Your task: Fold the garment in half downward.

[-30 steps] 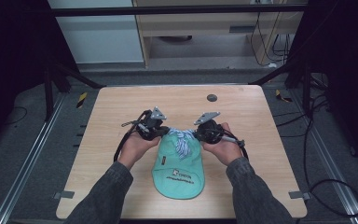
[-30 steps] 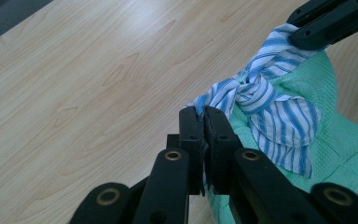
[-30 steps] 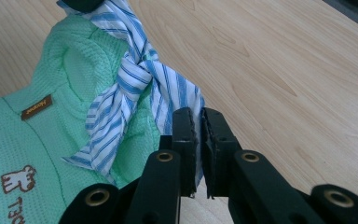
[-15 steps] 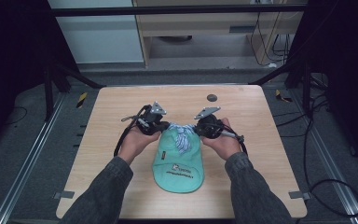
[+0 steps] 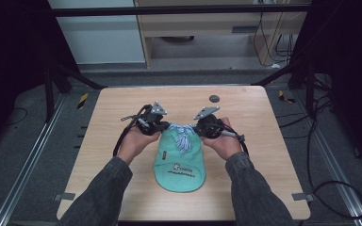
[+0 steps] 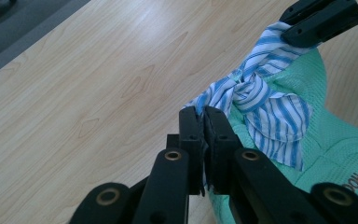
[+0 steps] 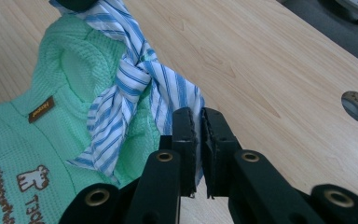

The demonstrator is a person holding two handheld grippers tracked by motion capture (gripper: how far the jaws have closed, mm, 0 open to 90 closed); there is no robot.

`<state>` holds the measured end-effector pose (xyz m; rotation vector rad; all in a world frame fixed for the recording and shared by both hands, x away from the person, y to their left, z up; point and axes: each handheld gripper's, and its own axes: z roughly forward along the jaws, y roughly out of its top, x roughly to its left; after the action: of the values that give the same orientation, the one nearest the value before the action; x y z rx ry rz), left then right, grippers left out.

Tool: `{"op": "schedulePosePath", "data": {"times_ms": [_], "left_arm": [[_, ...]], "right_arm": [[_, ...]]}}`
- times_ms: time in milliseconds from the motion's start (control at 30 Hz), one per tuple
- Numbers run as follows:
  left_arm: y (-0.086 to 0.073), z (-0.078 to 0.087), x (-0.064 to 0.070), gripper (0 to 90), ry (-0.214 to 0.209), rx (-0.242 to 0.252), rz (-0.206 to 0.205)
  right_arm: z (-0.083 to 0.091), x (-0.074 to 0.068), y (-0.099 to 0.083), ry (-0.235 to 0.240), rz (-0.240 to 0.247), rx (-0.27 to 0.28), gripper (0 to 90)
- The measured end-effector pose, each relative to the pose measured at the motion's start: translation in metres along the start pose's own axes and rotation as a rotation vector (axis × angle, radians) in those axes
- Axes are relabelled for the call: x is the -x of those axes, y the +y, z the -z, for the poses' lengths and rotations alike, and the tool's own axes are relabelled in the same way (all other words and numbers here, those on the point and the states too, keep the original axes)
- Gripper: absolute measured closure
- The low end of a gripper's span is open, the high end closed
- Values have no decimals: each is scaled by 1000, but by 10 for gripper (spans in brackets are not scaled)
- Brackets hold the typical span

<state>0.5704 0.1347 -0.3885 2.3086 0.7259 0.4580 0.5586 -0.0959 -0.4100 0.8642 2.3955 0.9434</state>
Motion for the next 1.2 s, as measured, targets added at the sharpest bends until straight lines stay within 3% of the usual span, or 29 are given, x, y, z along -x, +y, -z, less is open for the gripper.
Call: {"op": "schedulePosePath", "data": {"times_ms": [233,433,833,1200], "left_arm": [[2,2,-1,872,-18,-1,-6],[5,7,-6,872,-9,16,-3],[13,7,-7,872,15,7,-29],[15,8,-8,874,24,10,-29]], "right_arm": [[3,2,2,-8,14,-7,843],[8,4,10,-14,29,14,843],[10,6,15,-33,36,10,843],[10,8,17,-38,46,9,843]]}}
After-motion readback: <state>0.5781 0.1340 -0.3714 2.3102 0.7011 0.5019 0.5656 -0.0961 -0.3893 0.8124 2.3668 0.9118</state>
